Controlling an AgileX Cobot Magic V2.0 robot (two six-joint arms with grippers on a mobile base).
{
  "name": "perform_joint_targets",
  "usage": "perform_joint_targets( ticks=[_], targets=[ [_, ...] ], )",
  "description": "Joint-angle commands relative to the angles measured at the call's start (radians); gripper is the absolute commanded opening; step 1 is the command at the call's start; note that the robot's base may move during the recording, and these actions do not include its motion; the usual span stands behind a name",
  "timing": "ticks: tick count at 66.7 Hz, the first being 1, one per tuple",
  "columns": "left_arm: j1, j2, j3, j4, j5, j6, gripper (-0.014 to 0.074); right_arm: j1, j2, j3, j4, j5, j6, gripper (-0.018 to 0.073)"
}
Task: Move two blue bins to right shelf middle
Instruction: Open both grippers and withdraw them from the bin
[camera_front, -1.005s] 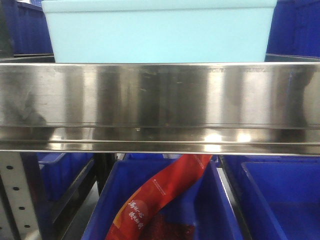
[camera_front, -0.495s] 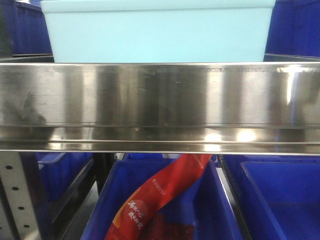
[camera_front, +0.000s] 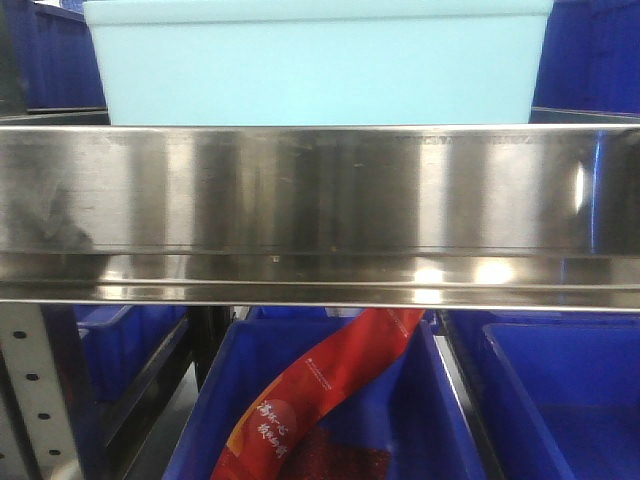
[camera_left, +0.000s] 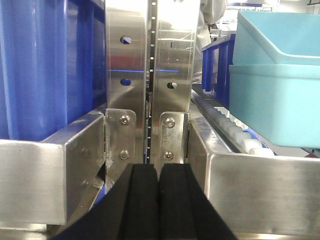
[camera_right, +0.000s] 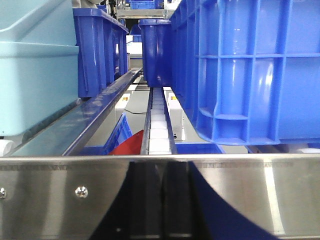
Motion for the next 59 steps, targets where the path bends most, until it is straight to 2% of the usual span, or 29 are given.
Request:
perform_joint_targets(
  ticks=[1, 59],
  targets=[
    [0.004, -0.006, -0.001, 0.001, -0.021, -0.001, -0.0111, -0.004, -0.003, 0.003, 0.004, -0.018, -0.007, -0.0162],
    [0.004, -0.006, -0.001, 0.001, -0.021, -0.001, -0.0111, -0.004, -0.003, 0.003, 0.004, -0.018, -0.007, -0.0162]
  ],
)
